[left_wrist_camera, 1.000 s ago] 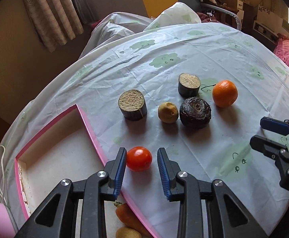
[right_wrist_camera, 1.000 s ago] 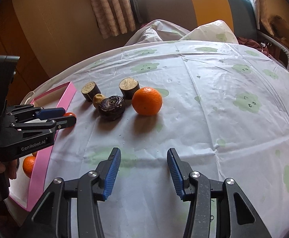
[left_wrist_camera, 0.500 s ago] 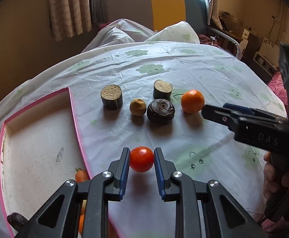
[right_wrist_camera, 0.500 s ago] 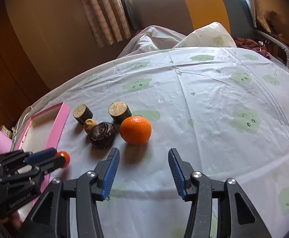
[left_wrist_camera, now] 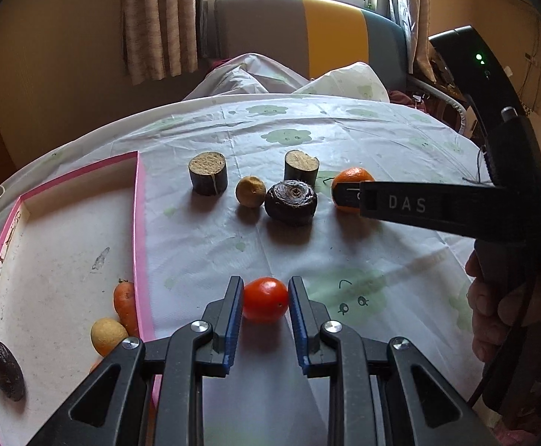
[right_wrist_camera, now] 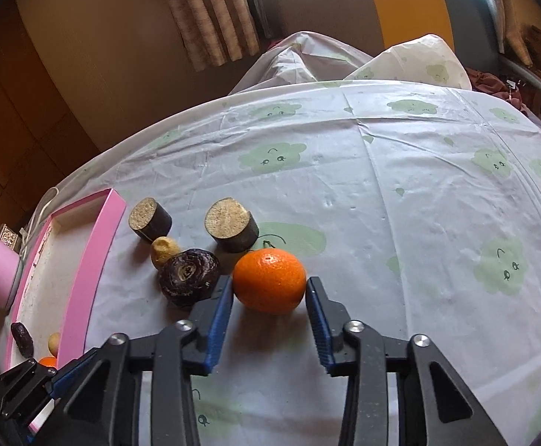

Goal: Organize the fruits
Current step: 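Carry the tomato toward the tray with the left tool while the right tool grasps the mandarin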

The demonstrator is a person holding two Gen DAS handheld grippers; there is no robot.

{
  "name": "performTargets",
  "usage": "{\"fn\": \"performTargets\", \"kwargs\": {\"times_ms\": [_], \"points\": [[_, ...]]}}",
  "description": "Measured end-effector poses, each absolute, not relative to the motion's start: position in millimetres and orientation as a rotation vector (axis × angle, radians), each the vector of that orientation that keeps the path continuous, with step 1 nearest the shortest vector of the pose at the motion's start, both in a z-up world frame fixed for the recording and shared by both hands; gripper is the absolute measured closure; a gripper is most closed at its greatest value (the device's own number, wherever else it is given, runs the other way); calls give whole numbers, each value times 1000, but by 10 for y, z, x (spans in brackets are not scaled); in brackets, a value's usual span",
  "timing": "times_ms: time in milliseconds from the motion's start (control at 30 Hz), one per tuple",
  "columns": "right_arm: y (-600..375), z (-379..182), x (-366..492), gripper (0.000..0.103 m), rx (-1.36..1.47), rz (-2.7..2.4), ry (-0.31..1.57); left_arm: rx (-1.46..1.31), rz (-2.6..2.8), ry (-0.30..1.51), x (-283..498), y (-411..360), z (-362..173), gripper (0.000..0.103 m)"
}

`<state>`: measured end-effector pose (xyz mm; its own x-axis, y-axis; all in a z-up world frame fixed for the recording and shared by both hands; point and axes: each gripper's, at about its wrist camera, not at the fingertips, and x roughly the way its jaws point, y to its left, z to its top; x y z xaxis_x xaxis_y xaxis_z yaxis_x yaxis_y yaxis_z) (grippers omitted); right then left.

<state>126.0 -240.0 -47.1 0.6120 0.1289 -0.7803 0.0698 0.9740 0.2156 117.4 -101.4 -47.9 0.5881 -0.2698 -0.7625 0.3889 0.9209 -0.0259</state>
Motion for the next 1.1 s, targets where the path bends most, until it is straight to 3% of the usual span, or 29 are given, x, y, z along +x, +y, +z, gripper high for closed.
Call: {"fn": "performTargets", "kwargs": {"times_ms": [533, 1100], "points": [[-2383, -436, 686, 66, 148, 9, 902, 73, -376, 845, 1122, -948, -456, 79], [-2121, -403, 386, 66, 126, 51, 880, -10, -316, 761, 771, -554, -59, 79]]}}
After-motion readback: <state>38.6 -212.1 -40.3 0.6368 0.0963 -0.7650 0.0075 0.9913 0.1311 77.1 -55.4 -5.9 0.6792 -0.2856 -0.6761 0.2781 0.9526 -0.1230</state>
